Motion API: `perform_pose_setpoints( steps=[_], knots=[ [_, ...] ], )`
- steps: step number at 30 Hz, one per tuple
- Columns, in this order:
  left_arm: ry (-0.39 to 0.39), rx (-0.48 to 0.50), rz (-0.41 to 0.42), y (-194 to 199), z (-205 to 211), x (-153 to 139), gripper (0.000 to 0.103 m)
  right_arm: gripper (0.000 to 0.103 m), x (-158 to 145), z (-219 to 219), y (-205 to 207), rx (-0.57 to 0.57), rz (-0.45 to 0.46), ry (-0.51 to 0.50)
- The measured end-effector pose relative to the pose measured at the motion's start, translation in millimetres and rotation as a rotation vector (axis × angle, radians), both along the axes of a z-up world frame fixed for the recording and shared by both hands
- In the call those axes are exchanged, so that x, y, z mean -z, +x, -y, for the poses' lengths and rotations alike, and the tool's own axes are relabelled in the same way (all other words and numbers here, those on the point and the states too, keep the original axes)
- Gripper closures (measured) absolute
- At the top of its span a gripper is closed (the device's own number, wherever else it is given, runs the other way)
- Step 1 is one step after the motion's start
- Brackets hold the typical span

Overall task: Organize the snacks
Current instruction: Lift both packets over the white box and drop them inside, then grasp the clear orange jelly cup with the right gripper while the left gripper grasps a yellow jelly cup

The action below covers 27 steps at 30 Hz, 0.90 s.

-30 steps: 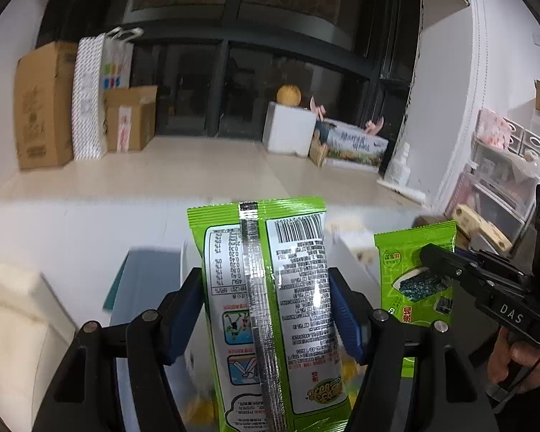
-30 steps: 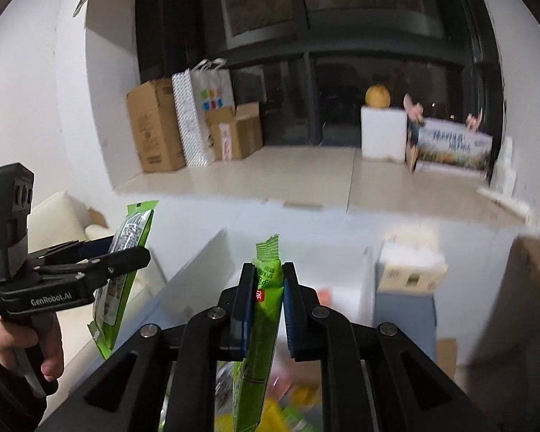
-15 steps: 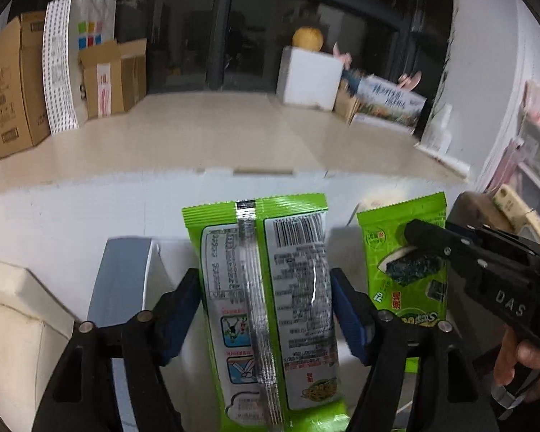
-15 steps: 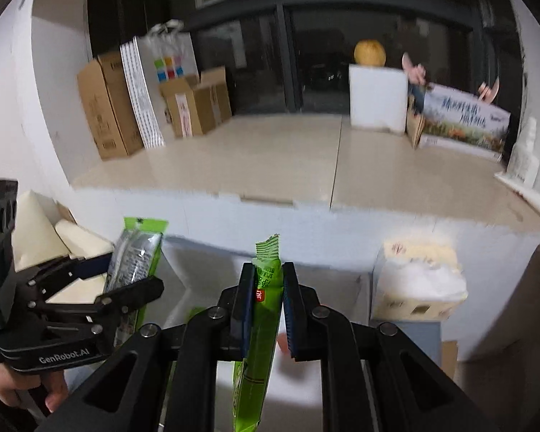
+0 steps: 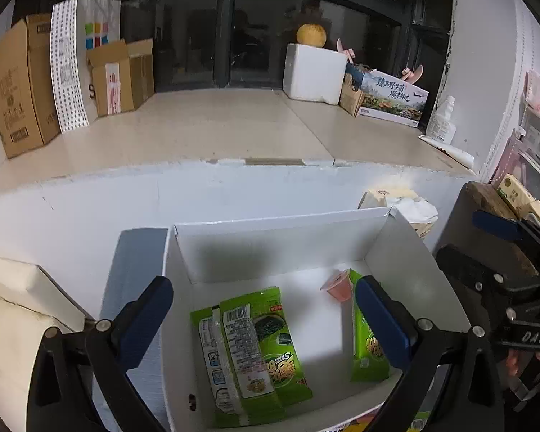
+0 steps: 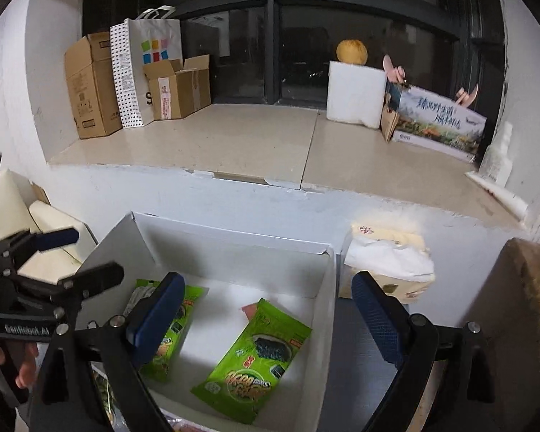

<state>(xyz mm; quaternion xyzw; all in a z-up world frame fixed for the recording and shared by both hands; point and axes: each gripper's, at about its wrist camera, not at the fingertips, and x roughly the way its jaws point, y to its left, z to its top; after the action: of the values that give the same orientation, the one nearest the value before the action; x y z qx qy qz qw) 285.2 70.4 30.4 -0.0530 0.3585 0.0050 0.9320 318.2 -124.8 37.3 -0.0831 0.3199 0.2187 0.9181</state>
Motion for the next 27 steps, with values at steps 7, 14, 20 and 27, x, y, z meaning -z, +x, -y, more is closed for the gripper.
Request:
perform_pose_setpoints(
  steps=[7,14,20,27],
  knots=[
    [0.019,0.020,0.059,-43,5,-27,0.000,0.000,-19,9,-35,-0.011,0.033,0.029],
    [0.012,0.033,0.120,-110,1,-42,0.000,0.000,-30,25,-85,-0.044,0.053,0.064],
    [-0.027,0.016,0.108,-160,-6,-26,0.000,0.000,-8,35,-132,-0.075,0.001,0.087],
    [-0.046,0.006,0.076,-205,-4,0,0.000,0.000,43,44,-160,-0.061,-0.113,0.147]
  ],
)
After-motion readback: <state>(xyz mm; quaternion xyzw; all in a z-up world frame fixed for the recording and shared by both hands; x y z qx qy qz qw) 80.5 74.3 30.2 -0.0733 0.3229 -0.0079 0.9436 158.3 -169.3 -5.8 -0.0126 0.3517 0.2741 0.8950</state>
